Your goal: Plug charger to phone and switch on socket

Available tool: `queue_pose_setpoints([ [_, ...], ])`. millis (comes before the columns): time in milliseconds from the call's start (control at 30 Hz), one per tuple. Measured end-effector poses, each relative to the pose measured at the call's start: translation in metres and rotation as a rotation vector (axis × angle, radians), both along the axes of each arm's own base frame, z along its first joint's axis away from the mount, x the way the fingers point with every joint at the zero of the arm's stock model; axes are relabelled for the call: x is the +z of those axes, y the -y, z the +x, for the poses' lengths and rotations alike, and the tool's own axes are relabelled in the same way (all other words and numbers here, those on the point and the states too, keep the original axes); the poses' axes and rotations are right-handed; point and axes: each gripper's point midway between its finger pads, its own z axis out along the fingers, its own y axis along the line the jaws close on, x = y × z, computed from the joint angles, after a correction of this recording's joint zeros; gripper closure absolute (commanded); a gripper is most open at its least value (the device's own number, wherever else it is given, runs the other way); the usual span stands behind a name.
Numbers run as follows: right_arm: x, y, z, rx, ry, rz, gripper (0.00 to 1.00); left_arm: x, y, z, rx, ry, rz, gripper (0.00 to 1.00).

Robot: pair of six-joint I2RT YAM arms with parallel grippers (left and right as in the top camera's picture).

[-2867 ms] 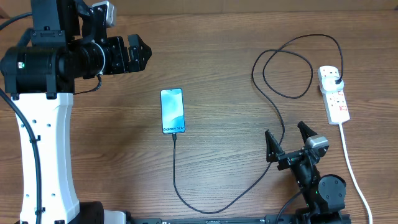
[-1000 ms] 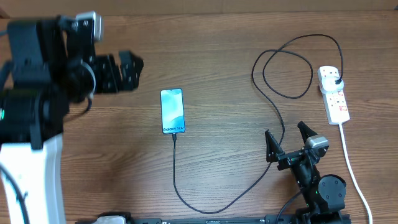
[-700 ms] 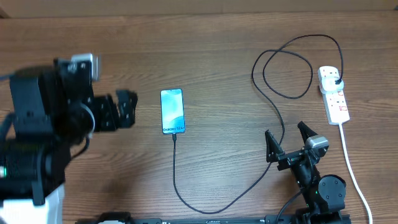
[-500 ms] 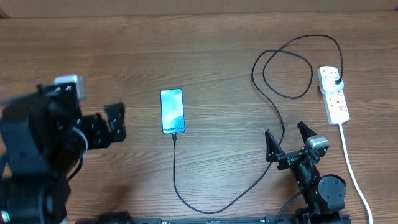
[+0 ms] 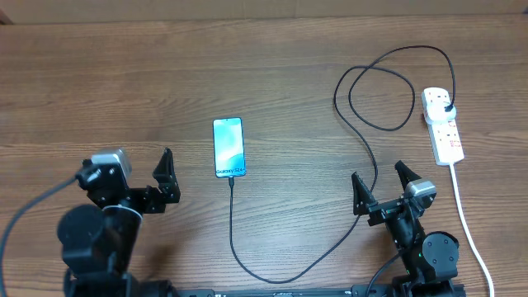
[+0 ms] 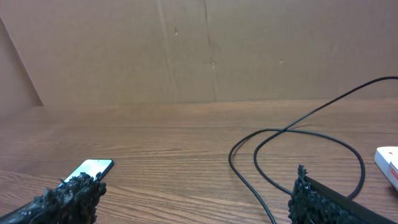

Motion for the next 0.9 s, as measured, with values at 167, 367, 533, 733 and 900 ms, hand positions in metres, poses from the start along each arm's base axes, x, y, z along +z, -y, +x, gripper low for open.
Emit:
queue_pose_setpoints([
  [167,0.000,0.000,0.000,0.000,0.000,0.000,0.00,-0.021,0.000,0.005,-0.002,0.134,0.011,0.01],
  [367,0.000,0.000,0.000,0.000,0.000,0.000,0.00,-0.034,0.004,0.002,-0.017,0.290,0.047,0.00],
  [533,0.000,0.000,0.000,0.000,0.000,0.000,0.00,-0.056,0.001,0.000,-0.009,0.302,0.136,0.00],
  [733,0.000,0.000,0.000,0.000,0.000,0.000,0.00,-0.071,-0.008,-0.003,0.034,0.329,0.289,0.00],
  [900,0.000,0.000,0.000,-0.001,0.000,0.000,0.00,-0.081,-0.011,-0.003,0.034,0.319,0.411,0.00],
])
